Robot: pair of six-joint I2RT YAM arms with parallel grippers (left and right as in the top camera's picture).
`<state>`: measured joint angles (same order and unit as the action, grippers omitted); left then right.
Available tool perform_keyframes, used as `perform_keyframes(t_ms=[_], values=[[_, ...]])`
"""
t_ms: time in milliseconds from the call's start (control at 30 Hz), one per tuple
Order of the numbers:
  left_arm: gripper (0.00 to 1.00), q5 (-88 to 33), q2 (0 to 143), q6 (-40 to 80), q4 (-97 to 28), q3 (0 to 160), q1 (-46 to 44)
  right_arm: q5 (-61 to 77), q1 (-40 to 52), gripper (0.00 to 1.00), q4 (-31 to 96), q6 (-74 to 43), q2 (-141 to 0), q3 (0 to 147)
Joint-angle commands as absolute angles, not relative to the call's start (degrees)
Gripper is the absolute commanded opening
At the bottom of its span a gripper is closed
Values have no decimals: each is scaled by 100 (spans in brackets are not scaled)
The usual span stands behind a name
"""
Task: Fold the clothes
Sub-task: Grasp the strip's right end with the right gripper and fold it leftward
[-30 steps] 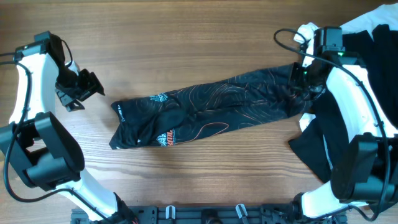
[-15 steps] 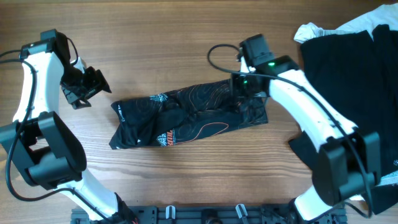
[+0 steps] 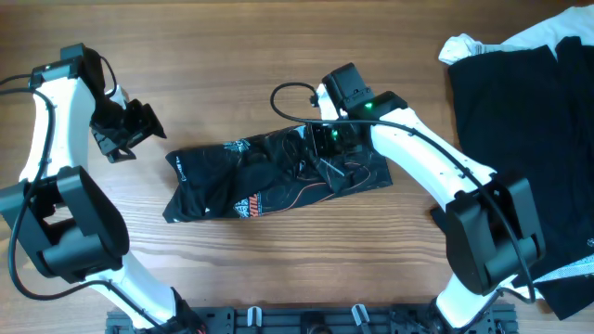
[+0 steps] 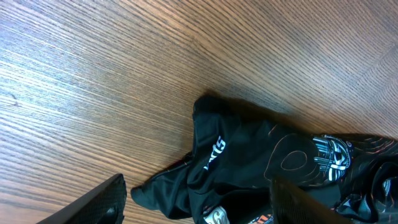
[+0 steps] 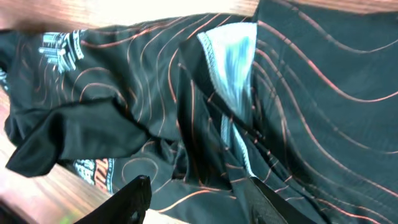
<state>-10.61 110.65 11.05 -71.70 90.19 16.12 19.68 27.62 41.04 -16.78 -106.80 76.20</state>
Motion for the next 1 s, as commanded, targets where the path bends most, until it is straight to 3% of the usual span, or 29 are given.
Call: perform_keyframes(t_ms=[0,133,300,433,500,533,800,967], values=[[74,-1153,10908,1074,-7150,9006,1586,1531,2779,54,4117,-1573,-10781,7642],[74,-1153,10908,1076,-7153,9006,1586,86,2777,56,4038,-2095,-10798,7642],[74,-1153,10908,1076,-7150,9006,1586,279,2779,52,3986,-2040,-11242,7642],[74,-1153,10908,1076,-7150,9006,1586,2394,2779,45,4040,-1013,-11491,7642],[74,-1153,10908,1074,-7153,9006,1586,3406,2779,34,4309,-429,-11476,7644],[74,-1153,10908,1076,-7153,9006,1586,3564,2779,34,4403,-307,-11476,7642],[79,-1153,10908,1076,-7196,9006,1586,3494,2773,45,4716,-152,-11321,7651],[83,-1199,10908,764,-7319,8895,1579,1186,2731,54,4856,-1225,-10431,7655]])
